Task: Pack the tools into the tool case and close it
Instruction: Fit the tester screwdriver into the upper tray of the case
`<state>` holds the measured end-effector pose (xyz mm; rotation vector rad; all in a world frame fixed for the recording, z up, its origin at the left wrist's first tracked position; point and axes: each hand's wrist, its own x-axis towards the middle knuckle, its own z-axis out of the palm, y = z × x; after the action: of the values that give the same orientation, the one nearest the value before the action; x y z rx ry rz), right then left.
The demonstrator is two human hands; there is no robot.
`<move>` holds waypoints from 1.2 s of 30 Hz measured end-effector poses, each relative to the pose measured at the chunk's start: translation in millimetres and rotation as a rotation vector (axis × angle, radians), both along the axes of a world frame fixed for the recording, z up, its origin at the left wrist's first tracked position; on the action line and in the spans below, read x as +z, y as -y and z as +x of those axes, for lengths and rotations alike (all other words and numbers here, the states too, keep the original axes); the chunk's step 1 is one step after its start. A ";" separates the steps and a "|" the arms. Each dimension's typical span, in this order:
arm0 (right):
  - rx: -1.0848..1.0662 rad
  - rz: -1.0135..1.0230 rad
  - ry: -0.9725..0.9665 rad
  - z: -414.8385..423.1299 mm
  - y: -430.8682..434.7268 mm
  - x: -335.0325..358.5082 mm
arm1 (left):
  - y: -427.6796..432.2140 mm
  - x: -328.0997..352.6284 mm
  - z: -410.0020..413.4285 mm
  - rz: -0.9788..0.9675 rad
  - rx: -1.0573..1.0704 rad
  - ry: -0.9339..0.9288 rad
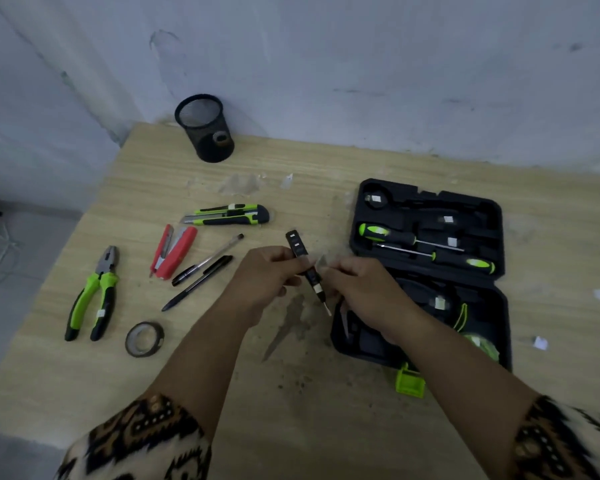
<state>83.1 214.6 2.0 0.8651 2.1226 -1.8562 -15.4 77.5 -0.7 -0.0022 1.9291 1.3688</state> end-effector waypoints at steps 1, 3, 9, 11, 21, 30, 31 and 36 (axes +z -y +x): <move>-0.038 -0.092 0.000 2.6 -0.7 2.4 | -5.2 2.2 3.4 0.013 -0.011 -0.013; -0.101 -0.182 -0.020 11.2 -9.1 4.7 | -21.5 6.6 11.5 0.046 -0.048 -0.043; -0.203 -0.313 -0.073 41.2 -50.6 11.1 | -73.8 15.7 29.6 0.158 -0.183 -0.147; -0.218 -0.319 -0.078 49.9 -69.4 13.3 | -93.5 17.4 32.7 0.170 -0.242 -0.163; -0.365 -0.414 -0.128 74.8 -151.1 3.2 | -182.3 15.8 25.2 0.163 -0.323 -0.229; -0.428 -0.490 -0.173 75.9 -168.6 -15.2 | -215.8 -2.0 13.2 0.192 -0.297 -0.139; -0.434 -0.501 -0.179 76.2 -169.3 -16.7 | -217.5 -3.1 12.3 0.201 -0.296 -0.133; -0.451 -0.531 -0.213 76.0 -169.6 -18.4 | -221.6 -2.3 11.5 0.238 -0.301 -0.132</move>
<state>159.1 384.2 -16.4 1.1038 1.4658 -2.6665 -3.9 299.1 -3.0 0.4853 1.7722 1.4092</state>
